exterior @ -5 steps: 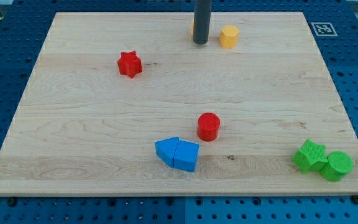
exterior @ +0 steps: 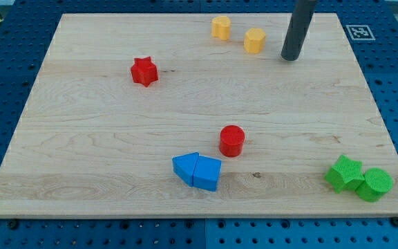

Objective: Push the yellow hexagon close to the yellow heart

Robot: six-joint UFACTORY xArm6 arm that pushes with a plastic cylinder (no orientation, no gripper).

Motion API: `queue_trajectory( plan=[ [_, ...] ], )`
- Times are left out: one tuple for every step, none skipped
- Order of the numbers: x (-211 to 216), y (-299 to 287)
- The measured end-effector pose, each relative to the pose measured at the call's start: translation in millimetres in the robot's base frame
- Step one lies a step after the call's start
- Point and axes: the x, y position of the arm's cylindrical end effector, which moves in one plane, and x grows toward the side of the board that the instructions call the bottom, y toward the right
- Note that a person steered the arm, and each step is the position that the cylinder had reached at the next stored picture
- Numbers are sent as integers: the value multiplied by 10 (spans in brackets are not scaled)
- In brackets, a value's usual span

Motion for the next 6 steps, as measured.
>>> queue_trajectory(
  plan=[
    [-201,-148],
    [-274,-354],
    [-279,-580],
    [-353,-747],
    [-569,-787],
    [-710,-855]
  ],
)
